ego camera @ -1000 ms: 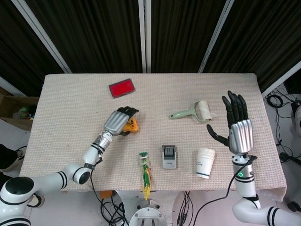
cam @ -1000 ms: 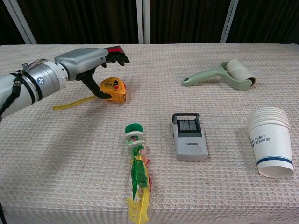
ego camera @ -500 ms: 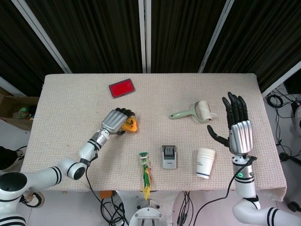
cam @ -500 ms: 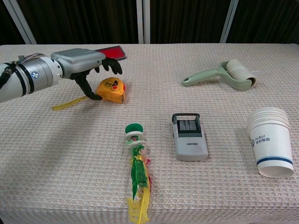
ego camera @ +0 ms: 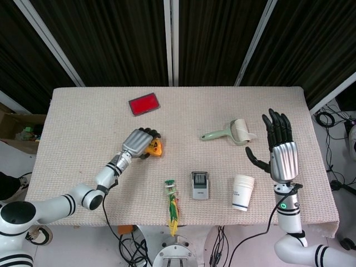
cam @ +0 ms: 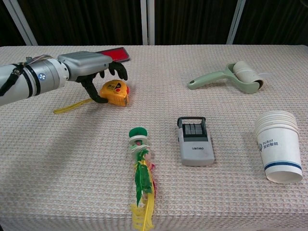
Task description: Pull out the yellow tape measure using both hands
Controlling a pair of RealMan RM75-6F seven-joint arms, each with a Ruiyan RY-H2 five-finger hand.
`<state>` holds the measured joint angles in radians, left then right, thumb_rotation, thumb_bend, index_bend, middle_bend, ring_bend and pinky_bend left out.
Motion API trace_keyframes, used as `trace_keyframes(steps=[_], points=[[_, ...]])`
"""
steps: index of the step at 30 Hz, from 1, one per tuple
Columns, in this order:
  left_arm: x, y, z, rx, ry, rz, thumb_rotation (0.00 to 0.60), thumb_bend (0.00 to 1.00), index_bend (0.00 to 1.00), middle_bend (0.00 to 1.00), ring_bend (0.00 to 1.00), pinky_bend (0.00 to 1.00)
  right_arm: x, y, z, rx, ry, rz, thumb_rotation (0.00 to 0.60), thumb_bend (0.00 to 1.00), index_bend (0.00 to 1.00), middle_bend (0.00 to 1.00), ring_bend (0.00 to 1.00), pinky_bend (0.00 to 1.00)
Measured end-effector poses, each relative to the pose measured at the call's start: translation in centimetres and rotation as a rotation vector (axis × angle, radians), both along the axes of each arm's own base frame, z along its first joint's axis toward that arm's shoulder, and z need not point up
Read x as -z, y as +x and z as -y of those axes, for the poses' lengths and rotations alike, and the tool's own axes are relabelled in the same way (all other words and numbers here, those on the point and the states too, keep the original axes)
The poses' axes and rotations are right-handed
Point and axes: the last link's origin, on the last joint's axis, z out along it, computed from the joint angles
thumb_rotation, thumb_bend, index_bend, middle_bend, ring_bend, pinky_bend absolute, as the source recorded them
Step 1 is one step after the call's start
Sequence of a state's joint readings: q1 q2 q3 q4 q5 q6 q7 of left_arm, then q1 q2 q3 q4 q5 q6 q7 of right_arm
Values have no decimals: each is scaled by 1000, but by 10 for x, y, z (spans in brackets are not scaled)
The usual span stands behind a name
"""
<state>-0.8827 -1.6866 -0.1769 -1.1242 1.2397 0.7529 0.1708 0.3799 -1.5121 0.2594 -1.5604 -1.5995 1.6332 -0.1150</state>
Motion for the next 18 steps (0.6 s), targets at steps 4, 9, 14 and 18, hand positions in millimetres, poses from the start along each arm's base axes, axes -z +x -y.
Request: trace_keyframes(steps=[4, 9, 14, 18], points=[[-1, 1, -1, -8, -5, 4, 600, 236, 260, 255, 231, 342, 1, -1, 1, 8, 4, 0, 600, 246, 0, 0, 0, 0], [1, 1, 0, -9, -15, -11, 600, 237, 270, 264, 236, 361, 2, -2, 2, 10, 6, 3, 600, 247, 0, 0, 0, 0], [3, 3, 0, -7, -15, -2, 600, 238, 290, 264, 242, 366, 1, -3, 2, 12, 4, 3, 600, 249, 0, 0, 0, 0], [3, 4, 0, -5, -11, 7, 600, 252, 319, 289, 265, 388, 1, -3, 2, 13, 5, 3, 600, 250, 0, 0, 0, 0]])
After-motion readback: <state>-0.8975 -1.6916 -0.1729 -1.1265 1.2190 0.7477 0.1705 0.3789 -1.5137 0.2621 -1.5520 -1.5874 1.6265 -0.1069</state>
